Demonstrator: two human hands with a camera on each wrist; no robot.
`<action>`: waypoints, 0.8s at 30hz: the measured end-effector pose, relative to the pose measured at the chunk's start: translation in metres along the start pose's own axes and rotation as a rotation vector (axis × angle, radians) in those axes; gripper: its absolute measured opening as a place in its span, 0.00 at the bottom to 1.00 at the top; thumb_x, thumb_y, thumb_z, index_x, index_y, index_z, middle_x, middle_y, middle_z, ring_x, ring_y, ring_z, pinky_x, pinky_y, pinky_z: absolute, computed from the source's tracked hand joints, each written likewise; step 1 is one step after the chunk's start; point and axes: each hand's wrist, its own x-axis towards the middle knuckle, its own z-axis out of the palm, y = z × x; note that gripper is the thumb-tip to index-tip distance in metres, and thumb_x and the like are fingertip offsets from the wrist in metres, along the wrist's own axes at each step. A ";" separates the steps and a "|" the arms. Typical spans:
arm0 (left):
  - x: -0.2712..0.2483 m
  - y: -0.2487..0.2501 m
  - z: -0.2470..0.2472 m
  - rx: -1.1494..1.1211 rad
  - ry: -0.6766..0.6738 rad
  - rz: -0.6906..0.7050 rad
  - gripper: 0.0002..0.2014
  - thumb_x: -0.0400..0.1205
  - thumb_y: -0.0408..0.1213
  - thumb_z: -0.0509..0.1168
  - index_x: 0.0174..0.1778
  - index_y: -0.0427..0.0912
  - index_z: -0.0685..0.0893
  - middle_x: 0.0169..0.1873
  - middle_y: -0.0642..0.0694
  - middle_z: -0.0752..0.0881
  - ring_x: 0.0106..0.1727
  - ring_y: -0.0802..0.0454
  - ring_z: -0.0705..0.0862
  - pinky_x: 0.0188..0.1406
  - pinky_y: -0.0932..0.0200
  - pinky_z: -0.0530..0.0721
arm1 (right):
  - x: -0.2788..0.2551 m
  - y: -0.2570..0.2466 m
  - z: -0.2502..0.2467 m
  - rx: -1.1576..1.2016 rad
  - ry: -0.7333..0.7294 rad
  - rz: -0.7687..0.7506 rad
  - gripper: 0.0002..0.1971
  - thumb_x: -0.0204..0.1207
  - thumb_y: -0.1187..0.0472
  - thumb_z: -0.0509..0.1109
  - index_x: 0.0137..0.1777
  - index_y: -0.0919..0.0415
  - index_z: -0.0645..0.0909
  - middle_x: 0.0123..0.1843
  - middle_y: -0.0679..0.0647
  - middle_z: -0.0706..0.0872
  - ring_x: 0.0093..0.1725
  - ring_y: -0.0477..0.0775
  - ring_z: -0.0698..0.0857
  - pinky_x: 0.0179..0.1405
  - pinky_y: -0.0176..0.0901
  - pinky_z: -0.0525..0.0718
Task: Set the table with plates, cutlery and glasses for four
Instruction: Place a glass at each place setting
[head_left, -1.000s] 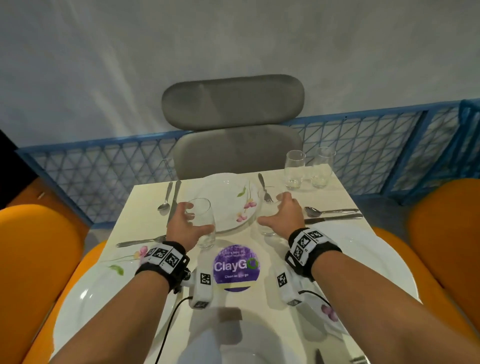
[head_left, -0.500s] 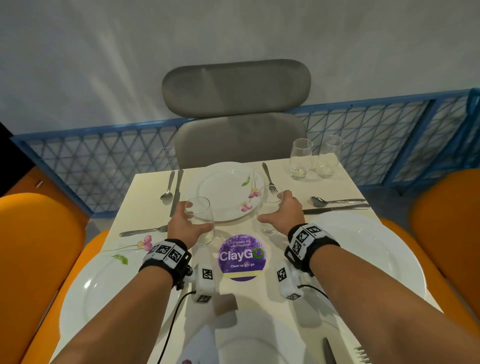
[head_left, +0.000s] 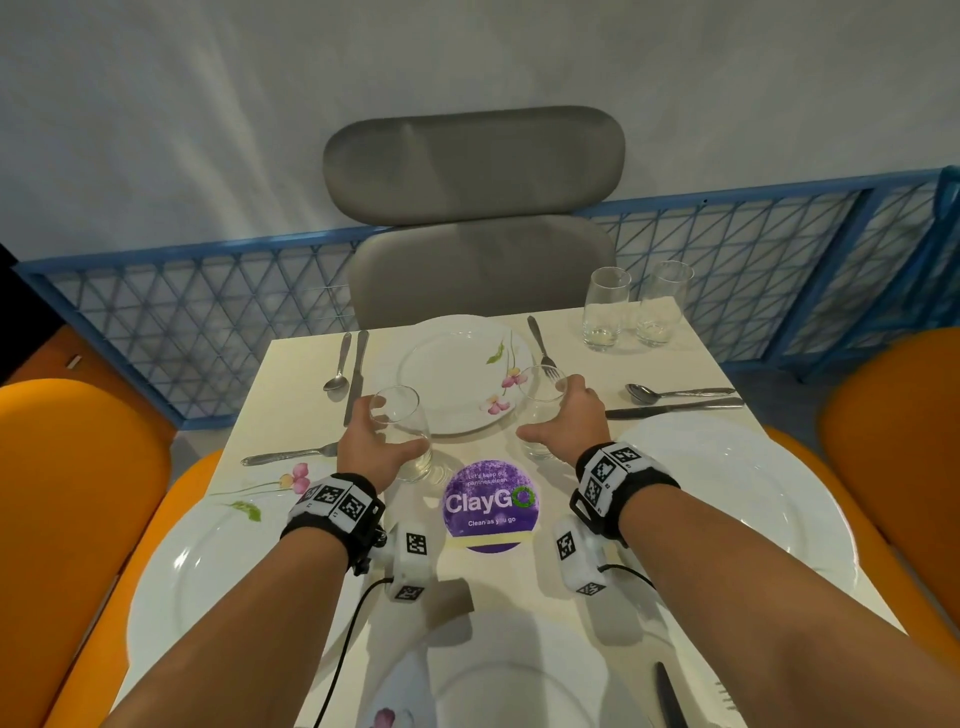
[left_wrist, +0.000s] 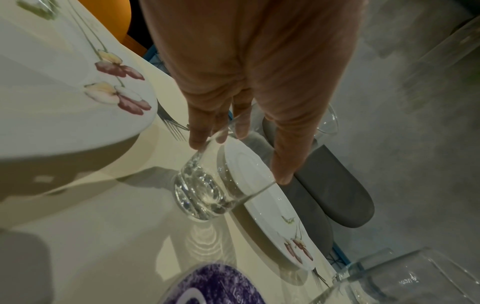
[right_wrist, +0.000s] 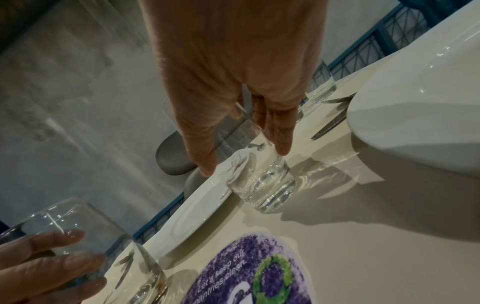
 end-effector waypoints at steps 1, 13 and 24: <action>0.000 0.000 0.000 -0.005 -0.002 -0.001 0.39 0.66 0.37 0.81 0.70 0.49 0.70 0.60 0.44 0.80 0.59 0.44 0.80 0.52 0.54 0.77 | 0.000 0.000 0.000 0.000 0.002 0.001 0.41 0.58 0.53 0.85 0.68 0.61 0.68 0.64 0.60 0.77 0.62 0.60 0.78 0.57 0.48 0.79; -0.003 0.000 -0.003 -0.027 -0.040 0.010 0.38 0.66 0.36 0.81 0.70 0.48 0.69 0.63 0.43 0.80 0.59 0.47 0.78 0.52 0.54 0.77 | -0.005 -0.003 0.001 0.009 0.010 0.028 0.42 0.59 0.54 0.85 0.70 0.61 0.68 0.65 0.60 0.76 0.63 0.60 0.78 0.58 0.50 0.80; -0.003 -0.003 -0.002 0.002 -0.048 -0.007 0.39 0.66 0.37 0.82 0.71 0.42 0.70 0.65 0.43 0.80 0.63 0.45 0.80 0.54 0.55 0.76 | -0.011 -0.003 0.001 -0.002 0.015 0.039 0.41 0.59 0.54 0.85 0.69 0.61 0.68 0.64 0.60 0.76 0.62 0.60 0.78 0.54 0.46 0.79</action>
